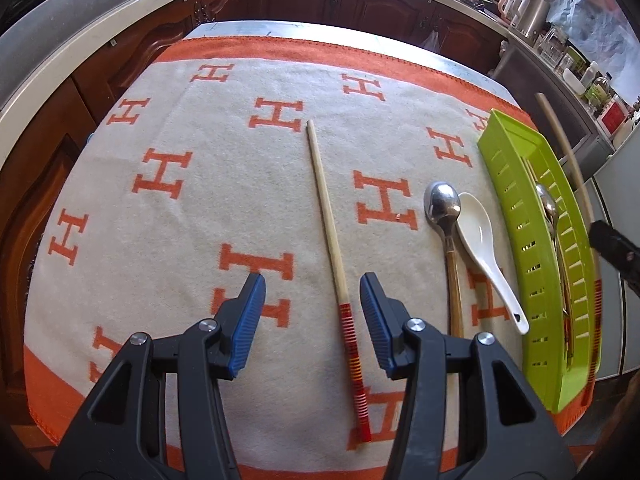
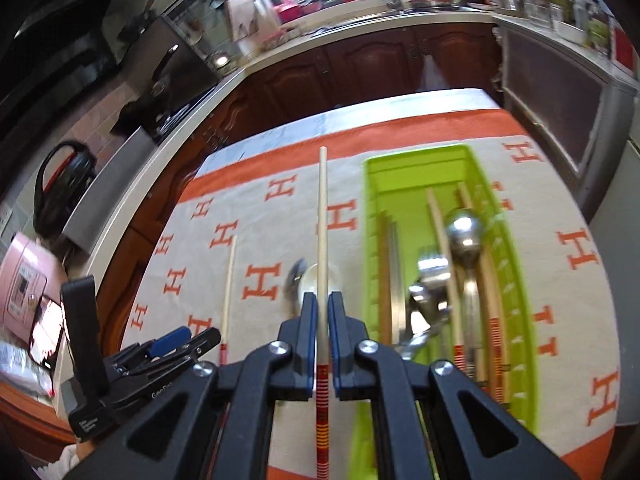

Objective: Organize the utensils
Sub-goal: 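Carry the chopstick into the tray with the right tool while the left tool grasps the other chopstick, then carry the red-banded chopstick into the green tray and open the left tool, then move the open right tool to the wooden-handled steel spoon on the blanket, then close the right tool on the steel spoon and lift it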

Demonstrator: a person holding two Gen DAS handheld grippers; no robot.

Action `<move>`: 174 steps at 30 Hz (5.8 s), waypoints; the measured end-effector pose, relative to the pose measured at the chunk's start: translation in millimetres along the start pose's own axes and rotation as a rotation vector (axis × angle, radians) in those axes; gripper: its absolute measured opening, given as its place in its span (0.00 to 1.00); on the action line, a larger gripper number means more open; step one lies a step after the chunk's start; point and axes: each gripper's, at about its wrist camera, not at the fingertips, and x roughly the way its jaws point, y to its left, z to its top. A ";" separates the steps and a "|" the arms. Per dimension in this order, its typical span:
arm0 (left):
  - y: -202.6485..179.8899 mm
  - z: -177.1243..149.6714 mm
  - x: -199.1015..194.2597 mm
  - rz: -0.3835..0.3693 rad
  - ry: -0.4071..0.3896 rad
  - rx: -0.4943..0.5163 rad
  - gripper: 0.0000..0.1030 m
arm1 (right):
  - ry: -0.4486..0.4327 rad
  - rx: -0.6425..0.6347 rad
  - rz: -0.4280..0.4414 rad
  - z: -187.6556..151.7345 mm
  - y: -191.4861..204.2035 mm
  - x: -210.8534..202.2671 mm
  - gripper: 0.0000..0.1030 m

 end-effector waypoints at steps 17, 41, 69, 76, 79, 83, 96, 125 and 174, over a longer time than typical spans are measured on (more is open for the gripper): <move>-20.9 -0.2 19.6 0.122 -0.022 0.000 0.52 | 0.072 0.023 -0.153 5.7 -48.5 25.6 0.06; -12.9 -5.2 10.9 0.082 -0.063 -0.041 0.04 | 0.042 0.029 -0.077 -5.2 -39.7 11.8 0.06; -154.4 44.0 -42.9 -0.351 0.048 0.032 0.04 | -0.044 0.153 -0.077 -2.3 -69.9 -29.3 0.06; -179.1 32.1 -5.9 -0.369 0.135 0.050 0.04 | -0.037 0.169 -0.084 -4.5 -76.8 -27.2 0.06; -184.6 23.9 -6.3 -0.353 0.128 0.096 0.04 | -0.030 0.169 -0.083 -5.9 -76.4 -25.6 0.06; -180.9 15.8 -15.7 -0.336 0.115 0.140 0.04 | -0.023 0.159 -0.082 -7.1 -72.3 -23.5 0.06; -98.5 5.0 -50.6 -0.195 0.051 0.123 0.23 | 0.003 0.094 -0.059 -13.6 -38.7 -20.6 0.06; 38.1 -18.1 -44.4 0.060 -0.016 -0.014 0.38 | 0.115 -0.083 0.005 -25.5 48.9 20.3 0.18; 56.2 -9.6 1.4 0.002 0.031 -0.050 0.39 | 0.130 -0.273 -0.132 -19.4 90.9 131.0 0.08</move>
